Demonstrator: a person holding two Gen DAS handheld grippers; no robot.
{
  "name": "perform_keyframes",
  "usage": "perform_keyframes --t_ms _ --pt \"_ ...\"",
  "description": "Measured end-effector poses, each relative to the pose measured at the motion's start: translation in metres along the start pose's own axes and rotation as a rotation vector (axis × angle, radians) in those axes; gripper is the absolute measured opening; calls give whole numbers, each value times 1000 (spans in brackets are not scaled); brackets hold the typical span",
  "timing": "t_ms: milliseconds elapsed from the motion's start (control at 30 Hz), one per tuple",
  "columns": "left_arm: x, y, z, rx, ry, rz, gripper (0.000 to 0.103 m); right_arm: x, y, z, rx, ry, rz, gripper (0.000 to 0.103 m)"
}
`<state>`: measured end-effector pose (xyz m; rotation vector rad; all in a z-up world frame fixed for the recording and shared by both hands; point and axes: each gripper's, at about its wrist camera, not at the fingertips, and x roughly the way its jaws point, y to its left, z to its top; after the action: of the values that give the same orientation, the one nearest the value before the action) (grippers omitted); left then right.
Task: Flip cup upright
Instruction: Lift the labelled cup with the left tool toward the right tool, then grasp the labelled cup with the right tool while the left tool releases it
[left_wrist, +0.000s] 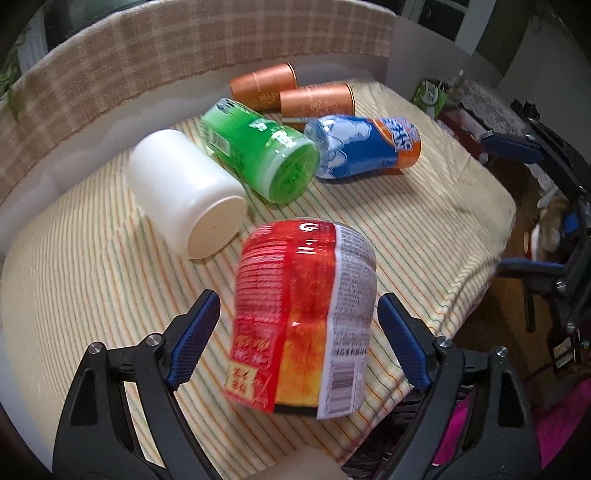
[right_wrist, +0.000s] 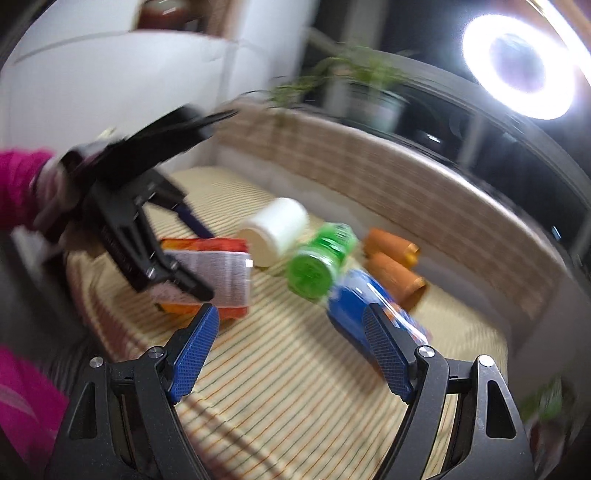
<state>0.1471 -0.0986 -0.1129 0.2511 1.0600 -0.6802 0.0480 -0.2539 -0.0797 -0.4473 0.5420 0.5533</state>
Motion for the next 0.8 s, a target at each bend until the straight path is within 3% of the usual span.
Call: perform_keyframes --t_ms 200,400,600,800 --pt "-36 14 -19 -77 -70 20 90 13 30 21 -320 35 140 80" --pt "-69 18 -68 -172 -104 73 90 34 66 30 -633 97 259 80" --pt "-92 22 -116 -295 -126 107 90 56 90 30 -907 131 276 80" --pt "-100 31 -142 -407 -138 110 90 74 106 19 -1124 174 292 80"
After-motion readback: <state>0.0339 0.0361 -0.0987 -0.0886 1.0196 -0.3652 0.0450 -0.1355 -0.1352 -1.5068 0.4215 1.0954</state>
